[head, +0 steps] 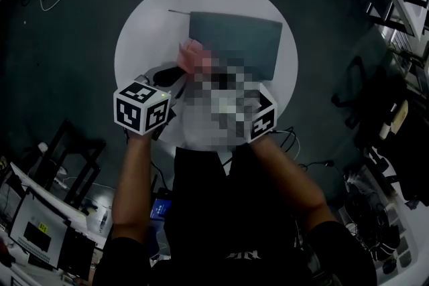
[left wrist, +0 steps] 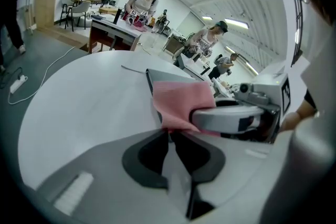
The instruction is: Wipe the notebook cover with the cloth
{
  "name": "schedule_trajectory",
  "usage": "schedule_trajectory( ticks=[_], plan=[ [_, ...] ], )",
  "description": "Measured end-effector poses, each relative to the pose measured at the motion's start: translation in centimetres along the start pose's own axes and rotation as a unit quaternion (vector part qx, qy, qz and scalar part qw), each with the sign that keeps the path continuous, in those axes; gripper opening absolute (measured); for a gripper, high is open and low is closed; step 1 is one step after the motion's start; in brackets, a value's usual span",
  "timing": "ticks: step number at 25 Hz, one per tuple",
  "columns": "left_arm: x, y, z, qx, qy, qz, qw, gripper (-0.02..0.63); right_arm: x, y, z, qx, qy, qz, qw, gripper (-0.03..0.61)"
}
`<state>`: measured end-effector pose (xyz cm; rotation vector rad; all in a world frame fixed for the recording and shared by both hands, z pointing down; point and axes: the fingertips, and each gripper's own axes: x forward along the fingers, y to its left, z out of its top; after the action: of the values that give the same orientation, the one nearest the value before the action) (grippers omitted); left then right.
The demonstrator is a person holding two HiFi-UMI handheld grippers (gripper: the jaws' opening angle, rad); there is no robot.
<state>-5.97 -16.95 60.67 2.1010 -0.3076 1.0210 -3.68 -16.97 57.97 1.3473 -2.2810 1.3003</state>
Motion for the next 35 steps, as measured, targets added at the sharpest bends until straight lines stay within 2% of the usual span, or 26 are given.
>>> schedule_trajectory(
  ticks=[10,15,23,35],
  plan=[
    [0.4,0.1,-0.1,-0.006,0.008,0.008,0.9999,0.037,1.0,-0.6,-1.4,-0.039,0.053,-0.045,0.997,0.009],
    [0.9,-0.1,0.1,-0.010,0.010,0.012,0.9998,0.037,0.6,-1.4,-1.6,-0.059,0.072,-0.054,0.994,0.009],
    [1.0,-0.2,0.2,-0.005,0.014,0.020,0.9997,0.037,-0.7,-2.4,-1.8,-0.061,0.075,-0.061,0.993,0.009],
    [1.1,-0.4,0.2,-0.003,0.017,0.036,0.9992,0.034,-4.9,-6.2,-2.1,-0.053,0.070,-0.099,0.991,0.011]
  ],
)
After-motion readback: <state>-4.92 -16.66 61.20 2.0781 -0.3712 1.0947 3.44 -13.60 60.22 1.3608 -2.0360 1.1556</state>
